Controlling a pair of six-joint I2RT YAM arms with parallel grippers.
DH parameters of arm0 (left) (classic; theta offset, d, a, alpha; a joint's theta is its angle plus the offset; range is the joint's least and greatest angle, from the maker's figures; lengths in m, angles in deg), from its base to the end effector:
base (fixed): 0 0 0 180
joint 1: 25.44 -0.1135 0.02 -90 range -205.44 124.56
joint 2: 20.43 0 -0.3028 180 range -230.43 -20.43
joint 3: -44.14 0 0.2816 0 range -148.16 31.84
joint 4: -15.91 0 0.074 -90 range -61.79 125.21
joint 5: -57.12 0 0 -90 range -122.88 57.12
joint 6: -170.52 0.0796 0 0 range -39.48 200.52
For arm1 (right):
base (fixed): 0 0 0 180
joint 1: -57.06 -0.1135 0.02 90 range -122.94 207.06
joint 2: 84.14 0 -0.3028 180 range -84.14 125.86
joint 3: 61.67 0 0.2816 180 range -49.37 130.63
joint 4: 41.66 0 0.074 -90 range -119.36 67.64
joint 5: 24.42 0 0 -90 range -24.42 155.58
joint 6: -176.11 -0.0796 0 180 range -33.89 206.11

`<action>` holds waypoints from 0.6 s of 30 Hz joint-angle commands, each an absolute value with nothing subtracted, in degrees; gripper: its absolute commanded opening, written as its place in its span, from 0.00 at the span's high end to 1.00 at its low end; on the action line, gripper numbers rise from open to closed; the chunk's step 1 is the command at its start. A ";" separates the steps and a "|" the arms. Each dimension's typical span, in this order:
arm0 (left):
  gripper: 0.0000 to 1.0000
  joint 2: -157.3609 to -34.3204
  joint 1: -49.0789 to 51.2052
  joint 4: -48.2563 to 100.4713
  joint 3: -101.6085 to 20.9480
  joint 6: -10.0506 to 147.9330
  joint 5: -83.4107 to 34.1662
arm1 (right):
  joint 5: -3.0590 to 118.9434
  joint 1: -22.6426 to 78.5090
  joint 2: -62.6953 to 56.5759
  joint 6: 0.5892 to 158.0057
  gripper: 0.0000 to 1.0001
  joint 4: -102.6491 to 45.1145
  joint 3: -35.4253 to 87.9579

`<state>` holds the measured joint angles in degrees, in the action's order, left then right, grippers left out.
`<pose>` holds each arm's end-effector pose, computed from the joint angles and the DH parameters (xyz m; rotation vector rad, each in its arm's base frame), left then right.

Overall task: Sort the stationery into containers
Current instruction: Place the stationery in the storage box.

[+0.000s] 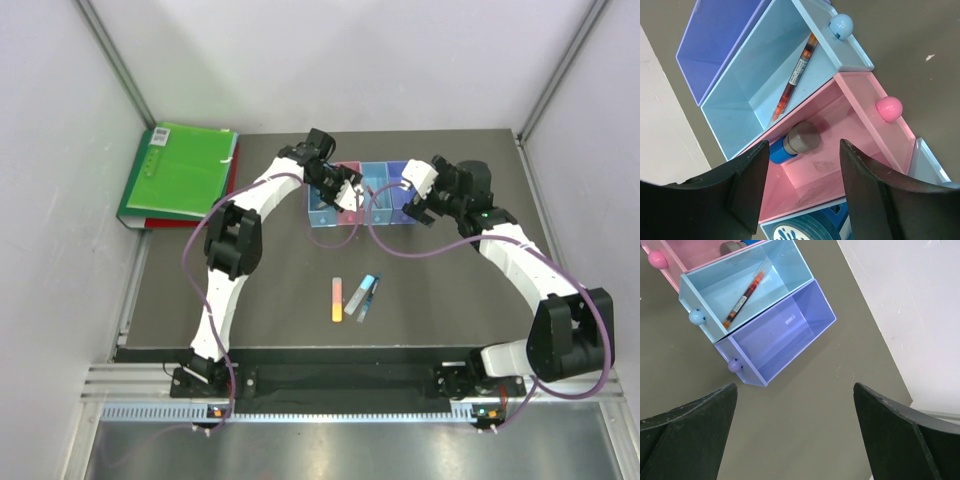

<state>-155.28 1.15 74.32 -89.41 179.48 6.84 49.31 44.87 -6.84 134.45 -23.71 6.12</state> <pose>0.4988 -0.3066 0.2050 2.1530 0.8542 -0.3037 0.3517 0.0988 0.2930 -1.1715 1.6591 -0.1063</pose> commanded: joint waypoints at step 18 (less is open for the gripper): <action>0.37 -152.45 -1.62 70.87 -83.39 177.66 1.21 | 48.36 45.28 -7.33 133.57 0.00 -25.50 7.23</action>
